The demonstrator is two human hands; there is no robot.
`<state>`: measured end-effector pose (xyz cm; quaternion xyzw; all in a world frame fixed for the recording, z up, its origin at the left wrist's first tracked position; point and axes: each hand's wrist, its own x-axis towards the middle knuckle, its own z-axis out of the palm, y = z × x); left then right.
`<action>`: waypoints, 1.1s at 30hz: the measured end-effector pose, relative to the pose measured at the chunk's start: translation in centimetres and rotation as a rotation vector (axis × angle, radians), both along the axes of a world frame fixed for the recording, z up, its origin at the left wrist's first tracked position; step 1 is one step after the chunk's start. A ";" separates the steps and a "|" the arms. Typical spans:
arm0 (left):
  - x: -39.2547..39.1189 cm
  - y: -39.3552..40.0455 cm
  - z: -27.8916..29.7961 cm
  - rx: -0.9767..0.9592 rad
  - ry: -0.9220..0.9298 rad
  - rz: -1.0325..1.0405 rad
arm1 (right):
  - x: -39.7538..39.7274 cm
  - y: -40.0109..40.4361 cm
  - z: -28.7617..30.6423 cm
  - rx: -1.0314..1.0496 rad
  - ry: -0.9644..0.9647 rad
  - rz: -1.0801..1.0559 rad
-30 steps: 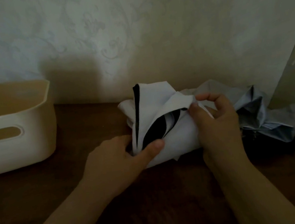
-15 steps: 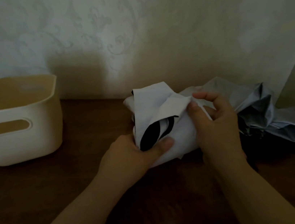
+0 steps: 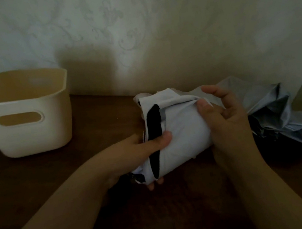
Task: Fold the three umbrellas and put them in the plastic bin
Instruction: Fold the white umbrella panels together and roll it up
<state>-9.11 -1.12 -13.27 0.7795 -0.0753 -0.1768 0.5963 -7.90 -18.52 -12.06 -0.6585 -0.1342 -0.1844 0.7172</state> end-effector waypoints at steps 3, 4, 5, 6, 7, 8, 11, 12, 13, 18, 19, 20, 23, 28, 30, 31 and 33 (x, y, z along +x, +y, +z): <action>0.1 -0.5 0.0 0.120 -0.133 0.119 | 0.5 -0.4 0.0 -0.092 0.097 -0.033; 0.2 -0.7 -0.3 0.183 -0.233 0.171 | 0.7 -0.5 -0.1 -0.128 0.145 -0.059; 0.2 -0.9 -0.6 0.284 -0.351 0.221 | 1.0 -0.7 -0.2 -0.150 0.205 -0.082; 0.1 -1.2 -0.9 0.405 -0.459 0.270 | 1.2 -0.8 -0.4 -0.161 0.277 -0.097; 0.0 -1.5 -1.0 0.516 -0.546 0.317 | 1.4 -0.7 -0.5 -0.157 0.362 -0.106; -0.3 -1.8 -0.9 0.598 -0.605 0.351 | 1.5 -0.6 -0.5 -0.133 0.443 -0.107; -1.1 -2.5 -0.7 0.754 -0.735 0.382 | 1.5 -0.4 -0.4 -0.008 0.506 -0.084; -1.1 -2.6 -0.7 0.758 -0.756 0.382 | 1.4 -0.4 -0.4 0.025 0.478 -0.082; -1.0 -2.6 -0.9 0.724 -0.738 0.379 | 1.5 -0.4 -0.5 0.062 0.439 -0.085; 0.0 -2.2 -1.4 0.381 -0.472 0.336 | 1.1 0.3 -0.9 0.086 0.202 -0.171; 0.0 -2.1 -1.3 0.329 -0.421 0.328 | 0.9 0.5 -0.9 0.074 0.164 -0.171; 0.1 -1.9 -1.2 0.273 -0.385 0.331 | 0.8 0.6 -0.9 0.062 0.132 -0.166; 0.2 -1.9 -1.1 0.180 -0.384 0.417 | 0.7 0.6 -0.9 0.006 0.092 -0.151; 0.8 -1.7 -1.1 0.139 -0.402 0.444 | 0.5 -0.6 0.1 -0.138 0.269 0.057; 0.9 -1.5 -1.2 0.126 -0.394 0.418 | 0.2 -1.5 0.6 -0.308 0.378 0.157; 0.8 -1.5 -1.2 0.133 -0.400 0.389 | 0.1 -1.7 0.6 -0.438 0.414 0.162; 0.6 -1.6 -1.2 0.184 -0.443 0.341 | 0.0 -1.3 0.3 -0.595 0.395 0.087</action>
